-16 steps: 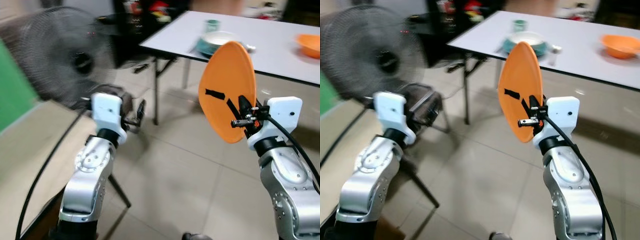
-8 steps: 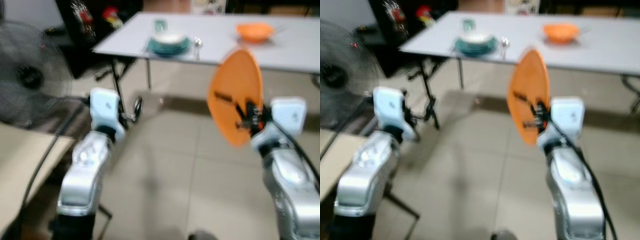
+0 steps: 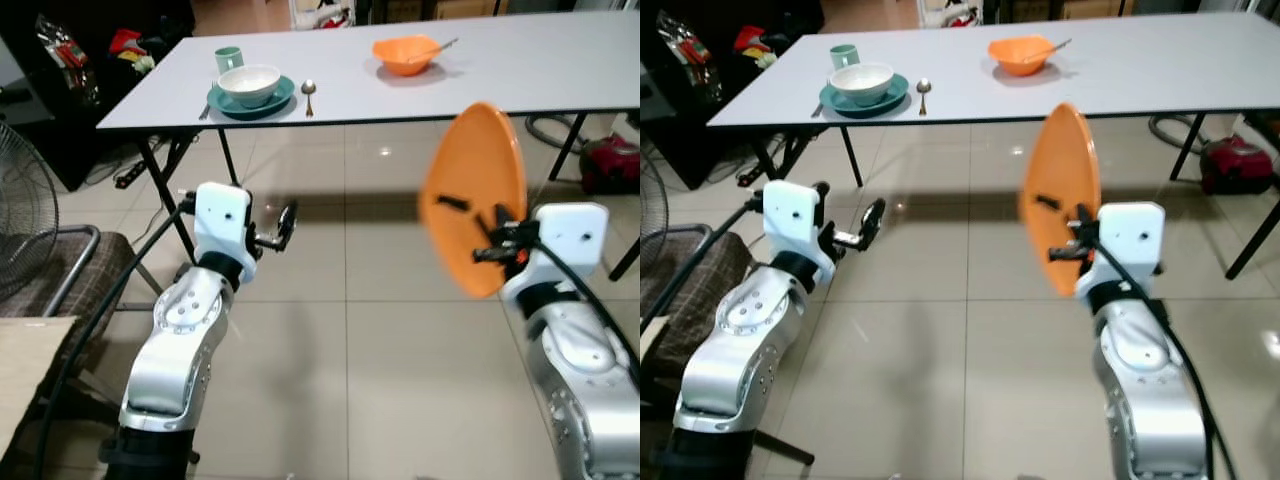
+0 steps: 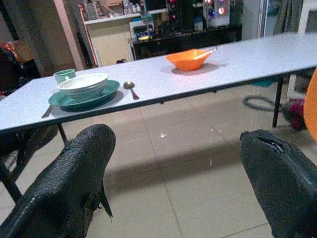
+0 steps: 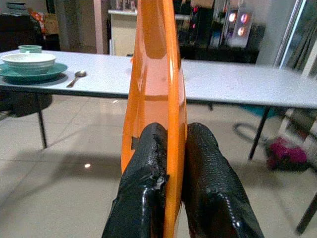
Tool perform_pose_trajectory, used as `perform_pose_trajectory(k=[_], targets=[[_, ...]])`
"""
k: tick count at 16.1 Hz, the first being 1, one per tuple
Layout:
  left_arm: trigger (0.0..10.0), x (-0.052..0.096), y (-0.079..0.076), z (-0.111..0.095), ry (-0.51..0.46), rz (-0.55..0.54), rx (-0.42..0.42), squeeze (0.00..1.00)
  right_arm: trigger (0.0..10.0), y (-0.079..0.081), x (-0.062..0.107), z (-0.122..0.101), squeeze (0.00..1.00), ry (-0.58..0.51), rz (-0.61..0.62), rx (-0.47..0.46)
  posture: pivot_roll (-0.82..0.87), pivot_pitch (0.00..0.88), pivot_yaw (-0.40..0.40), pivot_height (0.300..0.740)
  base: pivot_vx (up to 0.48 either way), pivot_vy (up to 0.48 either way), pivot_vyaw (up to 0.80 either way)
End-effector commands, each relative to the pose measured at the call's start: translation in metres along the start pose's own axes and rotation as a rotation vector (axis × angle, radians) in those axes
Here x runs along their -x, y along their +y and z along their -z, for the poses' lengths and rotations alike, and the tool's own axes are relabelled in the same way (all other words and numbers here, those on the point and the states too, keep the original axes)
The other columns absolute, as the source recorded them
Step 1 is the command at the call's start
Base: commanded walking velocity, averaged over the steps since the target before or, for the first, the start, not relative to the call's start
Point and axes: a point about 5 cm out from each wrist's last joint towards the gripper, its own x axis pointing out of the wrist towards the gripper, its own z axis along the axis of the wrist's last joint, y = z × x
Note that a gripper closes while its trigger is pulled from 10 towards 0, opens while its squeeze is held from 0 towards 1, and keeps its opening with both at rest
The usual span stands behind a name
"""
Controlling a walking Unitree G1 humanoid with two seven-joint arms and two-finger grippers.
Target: Setting the table
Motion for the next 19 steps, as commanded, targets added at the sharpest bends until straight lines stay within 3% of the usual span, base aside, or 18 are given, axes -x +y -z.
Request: perform_pose_trajectory(k=[1,5,11,19], targets=[[10.0,0.003,0.006,0.002,0.003,-0.024,0.002,0.00,10.0,0.010,0.002,-0.012,0.00,-0.072,-0.052,0.007,-0.03,0.000,0.095,0.740,0.251,0.000,0.00],[10.0,0.001,0.003,-0.002,-0.008,0.004,-0.003,0.00,10.0,0.010,0.000,-0.011,0.00,-0.053,-0.057,-0.058,-0.02,0.000,0.079,0.740,0.335,0.000,-0.12],[10.0,-0.004,0.007,-0.006,-0.017,0.012,-0.027,0.00,10.0,0.007,-0.002,-0.011,0.00,-0.047,-0.042,-0.095,-0.03,0.000,0.100,0.740,0.395,0.000,-0.73],[10.0,-0.003,0.008,-0.006,-0.015,-0.013,-0.018,0.00,10.0,0.002,-0.002,-0.006,0.00,-0.025,-0.051,-0.118,0.00,0.000,0.082,0.740,0.401,0.000,0.00]])
